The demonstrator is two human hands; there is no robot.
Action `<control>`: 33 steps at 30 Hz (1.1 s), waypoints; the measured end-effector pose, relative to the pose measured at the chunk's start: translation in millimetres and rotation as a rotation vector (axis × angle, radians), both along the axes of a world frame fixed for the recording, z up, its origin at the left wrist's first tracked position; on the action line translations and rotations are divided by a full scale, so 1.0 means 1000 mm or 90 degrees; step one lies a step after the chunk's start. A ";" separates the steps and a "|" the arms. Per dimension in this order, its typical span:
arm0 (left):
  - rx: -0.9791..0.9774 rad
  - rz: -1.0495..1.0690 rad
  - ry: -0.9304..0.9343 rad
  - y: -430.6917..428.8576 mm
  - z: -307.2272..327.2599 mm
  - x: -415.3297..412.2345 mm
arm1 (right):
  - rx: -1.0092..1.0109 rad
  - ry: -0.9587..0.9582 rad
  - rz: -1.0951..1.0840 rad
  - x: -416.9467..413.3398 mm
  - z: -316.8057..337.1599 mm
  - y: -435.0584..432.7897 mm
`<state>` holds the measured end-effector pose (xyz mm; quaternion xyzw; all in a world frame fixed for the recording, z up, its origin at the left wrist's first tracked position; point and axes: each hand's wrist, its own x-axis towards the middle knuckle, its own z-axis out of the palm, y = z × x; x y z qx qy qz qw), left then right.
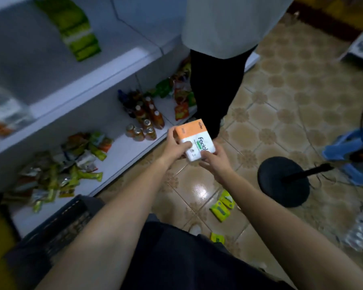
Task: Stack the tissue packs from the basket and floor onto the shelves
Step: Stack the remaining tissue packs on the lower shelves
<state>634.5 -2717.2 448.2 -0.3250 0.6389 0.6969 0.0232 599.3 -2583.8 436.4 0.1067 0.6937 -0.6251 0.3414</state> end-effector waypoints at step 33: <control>-0.377 0.361 -0.033 -0.394 0.052 0.225 | 0.087 0.598 0.604 0.136 0.072 -0.457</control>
